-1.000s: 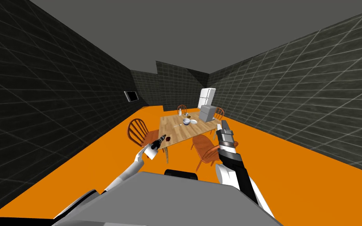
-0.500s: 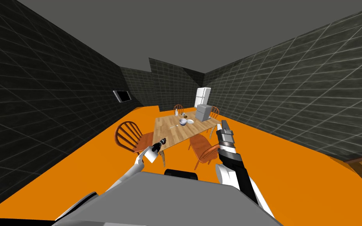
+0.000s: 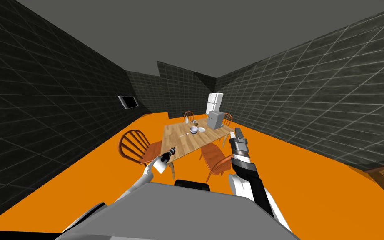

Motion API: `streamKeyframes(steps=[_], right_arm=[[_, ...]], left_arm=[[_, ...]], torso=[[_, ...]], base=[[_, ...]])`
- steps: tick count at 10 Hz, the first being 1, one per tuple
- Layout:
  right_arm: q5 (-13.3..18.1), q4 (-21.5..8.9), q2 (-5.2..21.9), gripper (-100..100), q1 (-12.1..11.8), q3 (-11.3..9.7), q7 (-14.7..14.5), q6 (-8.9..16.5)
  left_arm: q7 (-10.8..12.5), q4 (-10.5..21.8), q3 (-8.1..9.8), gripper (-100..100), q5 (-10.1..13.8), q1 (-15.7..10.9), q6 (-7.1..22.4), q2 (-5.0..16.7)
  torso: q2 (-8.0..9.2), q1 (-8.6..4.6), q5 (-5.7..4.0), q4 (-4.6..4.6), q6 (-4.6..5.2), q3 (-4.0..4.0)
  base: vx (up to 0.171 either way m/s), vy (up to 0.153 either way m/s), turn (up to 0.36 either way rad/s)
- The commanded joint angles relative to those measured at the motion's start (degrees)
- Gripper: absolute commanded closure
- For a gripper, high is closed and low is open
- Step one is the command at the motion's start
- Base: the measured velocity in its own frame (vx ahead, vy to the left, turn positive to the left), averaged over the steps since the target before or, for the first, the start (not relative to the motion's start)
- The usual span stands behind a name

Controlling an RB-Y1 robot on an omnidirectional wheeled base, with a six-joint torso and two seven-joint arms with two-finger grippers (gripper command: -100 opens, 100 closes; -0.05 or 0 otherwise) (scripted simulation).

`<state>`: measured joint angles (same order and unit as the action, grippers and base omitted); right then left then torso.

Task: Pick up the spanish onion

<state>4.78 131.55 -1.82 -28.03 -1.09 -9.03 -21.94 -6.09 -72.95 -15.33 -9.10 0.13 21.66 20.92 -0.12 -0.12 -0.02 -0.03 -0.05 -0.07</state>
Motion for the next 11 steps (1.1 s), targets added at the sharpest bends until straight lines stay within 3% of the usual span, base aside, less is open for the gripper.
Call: streamKeyframes(steps=[1, 5, 6, 7, 9, 10, 11], right_arm=[[0.0, 0.0, 0.0, 0, 0.0, 0.0, 0.0, 0.0], [0.0, 0.0, 0.0, 0, 0.0, 0.0, 0.0, 0.0], [0.0, 0.0, 0.0, 0, 0.0, 0.0, 0.0, 0.0], [0.0, 0.0, 0.0, 0, 0.0, 0.0, 0.0, 0.0], [0.0, 0.0, 0.0, 0, 0.0, 0.0, 0.0, 0.0], [0.0, 0.0, 0.0, 0, 0.0, 0.0, 0.0, 0.0], [0.0, 0.0, 0.0, 0, 0.0, 0.0, 0.0, 0.0]], left_arm=[[0.0, 0.0, 0.0, 100, 0.0, 0.0, 0.0, 0.0], [0.0, 0.0, 0.0, 100, 0.0, 0.0, 0.0, 0.0], [0.0, 0.0, -0.01, 0, 0.0, 0.0, 0.0, 0.0], [0.1, -2.0, -0.51, 100, 0.3, 0.4, 1.6, 0.5], [0.1, -4.0, -1.03, 100, 0.6, 0.7, 3.1, 1.0], [0.1, -3.3, -0.83, 100, 0.4, 0.6, 2.5, 0.7], [0.1, -3.4, -0.86, 0, 0.4, 0.7, 2.7, 0.7]], torso=[[0.0, 0.0, 0.0, 0.0, 0.0, 0.0], [0.1, -0.01, -0.01, 0.03, 0.0, 0.07], [0.11, 0.0, -0.01, 0.04, 0.0, 0.07], [0.12, 0.0, -0.01, 0.04, 0.0, 0.08], [0.37, -0.01, -0.03, 0.07, -0.03, 0.21], [0.37, -0.03, -0.03, 0.09, -0.03, 0.22], [0.28, -0.03, -0.03, 0.08, -0.02, 0.18]], base=[[0.001, 0.001, 0.014], [0.001, 0.0, -0.003], [0.0, 0.0, 0.0], [-0.04, 0.0, 0.025], [-0.061, 0.001, 0.02], [-0.023, -0.002, 0.004], [-0.005, 0.0, 0.001]])
